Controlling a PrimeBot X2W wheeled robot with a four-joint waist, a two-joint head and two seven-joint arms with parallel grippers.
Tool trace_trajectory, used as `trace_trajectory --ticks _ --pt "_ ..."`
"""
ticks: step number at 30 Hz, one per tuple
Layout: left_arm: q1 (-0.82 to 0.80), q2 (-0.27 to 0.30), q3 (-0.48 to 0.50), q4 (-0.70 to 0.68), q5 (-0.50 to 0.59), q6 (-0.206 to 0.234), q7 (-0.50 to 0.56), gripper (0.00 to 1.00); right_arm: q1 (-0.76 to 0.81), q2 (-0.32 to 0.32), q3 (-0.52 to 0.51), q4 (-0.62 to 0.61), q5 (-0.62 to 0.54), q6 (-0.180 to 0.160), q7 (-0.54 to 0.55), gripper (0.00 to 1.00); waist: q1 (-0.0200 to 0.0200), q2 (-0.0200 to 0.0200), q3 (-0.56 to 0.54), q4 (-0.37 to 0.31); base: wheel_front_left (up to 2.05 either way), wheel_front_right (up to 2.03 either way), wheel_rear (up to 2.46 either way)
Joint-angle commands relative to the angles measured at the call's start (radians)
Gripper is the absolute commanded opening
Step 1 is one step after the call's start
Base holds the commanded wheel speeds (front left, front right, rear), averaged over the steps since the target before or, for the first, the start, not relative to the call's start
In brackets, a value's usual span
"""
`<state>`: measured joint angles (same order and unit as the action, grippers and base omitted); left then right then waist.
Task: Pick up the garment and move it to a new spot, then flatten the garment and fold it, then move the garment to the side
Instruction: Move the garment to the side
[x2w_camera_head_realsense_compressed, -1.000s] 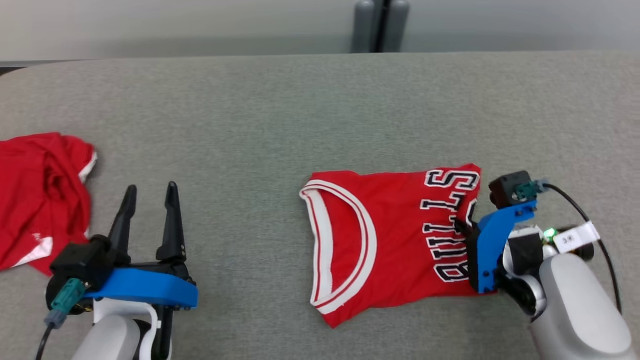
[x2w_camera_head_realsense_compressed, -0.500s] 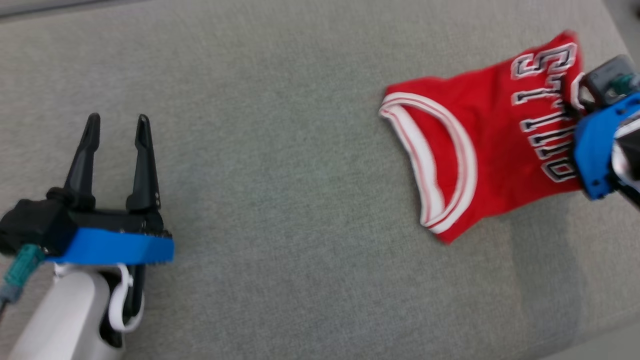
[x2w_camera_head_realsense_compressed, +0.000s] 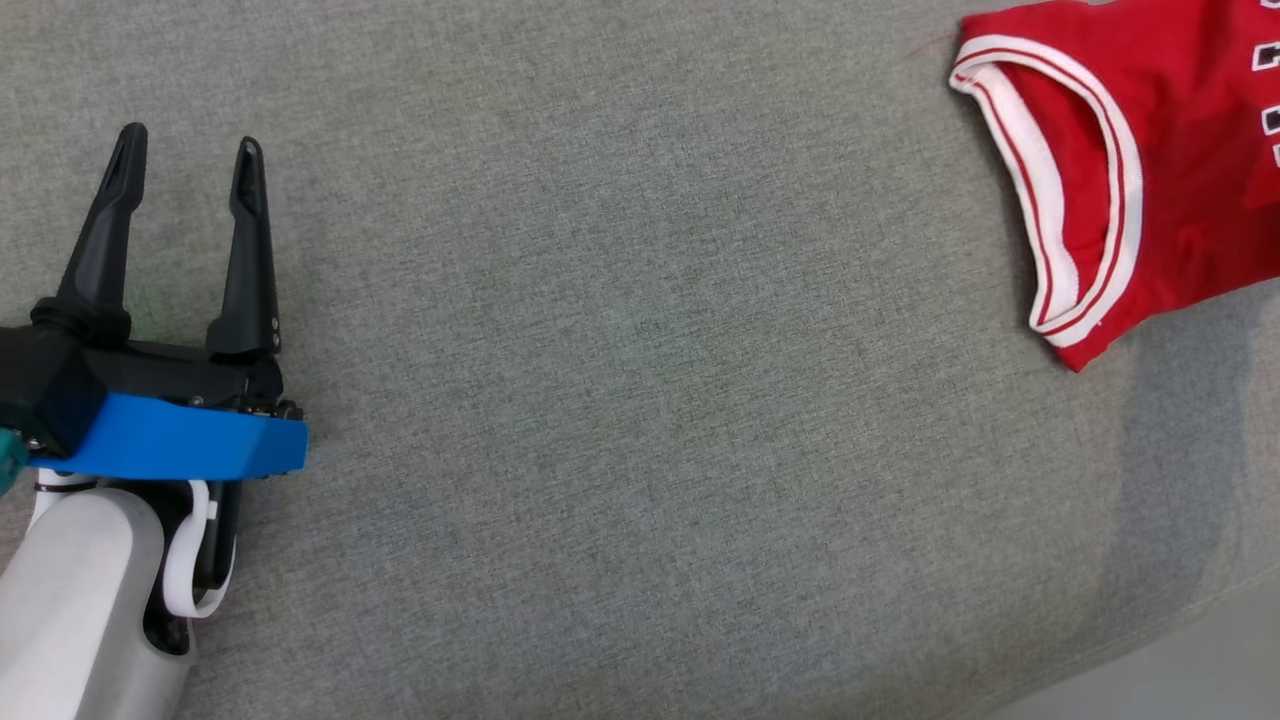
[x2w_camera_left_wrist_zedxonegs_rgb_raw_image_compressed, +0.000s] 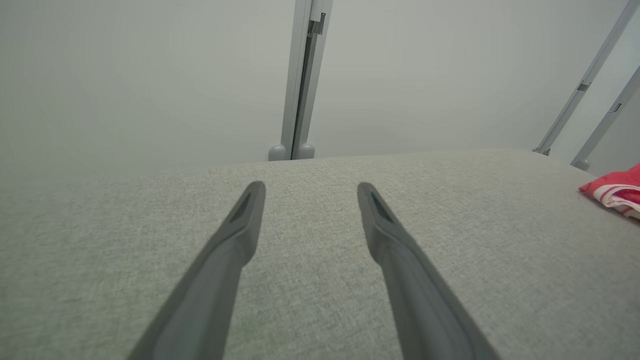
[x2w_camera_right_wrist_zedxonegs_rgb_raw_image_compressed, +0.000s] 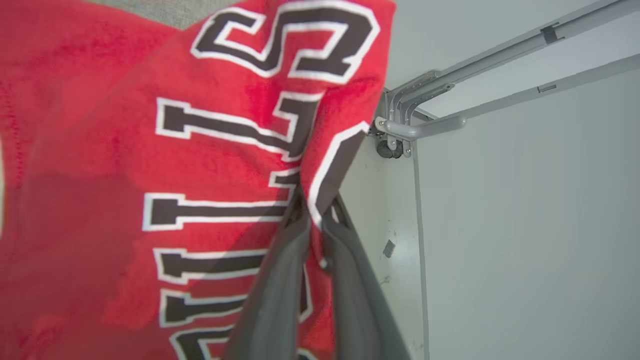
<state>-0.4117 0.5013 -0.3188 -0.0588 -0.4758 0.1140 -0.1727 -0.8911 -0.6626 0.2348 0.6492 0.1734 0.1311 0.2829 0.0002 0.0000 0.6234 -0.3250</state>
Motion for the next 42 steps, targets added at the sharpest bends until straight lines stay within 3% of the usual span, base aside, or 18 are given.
trace_trajectory --ticks 1,2,3,4,11,16,26,33,42 --pt "-0.011 0.006 -0.002 -0.001 0.0 -0.001 0.003 1.0 -0.019 0.011 -0.01 0.017 -0.006 0.0 -0.016 0.0 -0.0002 0.0 -0.001 0.001 0.0 0.0 0.0" --pt "-0.011 0.006 -0.002 0.001 -0.001 -0.002 0.002 1.0 -0.023 0.017 -0.018 0.036 -0.012 0.0 -0.024 0.15 -0.0002 0.0 -0.004 0.002 0.0 0.0 0.0" --pt "-0.011 0.005 -0.004 0.003 -0.002 -0.004 0.001 1.0 -0.024 0.021 -0.024 0.053 -0.017 0.0 -0.031 0.51 -0.0002 0.0 -0.007 0.005 0.0 0.0 0.0" --pt "-0.01 0.001 -0.007 0.009 -0.004 -0.006 -0.001 1.0 -0.026 0.026 -0.033 0.07 -0.023 0.0 -0.04 1.0 -0.0002 0.0 -0.014 0.008 0.0 0.0 0.0" --pt "0.033 -0.043 -0.019 0.076 -0.03 -0.014 -0.044 1.0 -0.016 0.065 -0.049 0.103 -0.068 0.0 -0.113 1.0 -0.0002 0.0 -0.108 0.045 0.0 0.0 0.0" --pt "0.107 -0.106 -0.022 0.161 -0.056 -0.019 -0.079 1.0 0.07 0.142 -0.091 0.049 -0.045 0.0 -0.203 1.0 -0.0002 0.0 -0.25 0.09 0.0 0.0 0.0" --pt "0.28 -0.182 0.038 0.229 -0.074 -0.011 -0.093 1.0 0.449 0.331 -0.172 -0.278 0.041 0.0 -0.374 1.0 -0.0002 0.0 -0.467 0.187 0.0 0.0 0.0" --pt "0.384 -0.211 0.073 0.235 -0.058 -0.022 -0.093 1.0 0.69 0.449 -0.191 -0.438 0.029 0.0 -0.345 1.0 -0.0002 0.0 -0.559 0.243 0.0 0.0 0.0" --pt "0.438 -0.214 0.099 0.25 -0.056 -0.031 -0.093 1.0 0.797 0.506 -0.226 -0.498 0.011 0.0 -0.301 1.0 -0.0002 0.0 -0.601 0.27 0.0 0.0 0.0"
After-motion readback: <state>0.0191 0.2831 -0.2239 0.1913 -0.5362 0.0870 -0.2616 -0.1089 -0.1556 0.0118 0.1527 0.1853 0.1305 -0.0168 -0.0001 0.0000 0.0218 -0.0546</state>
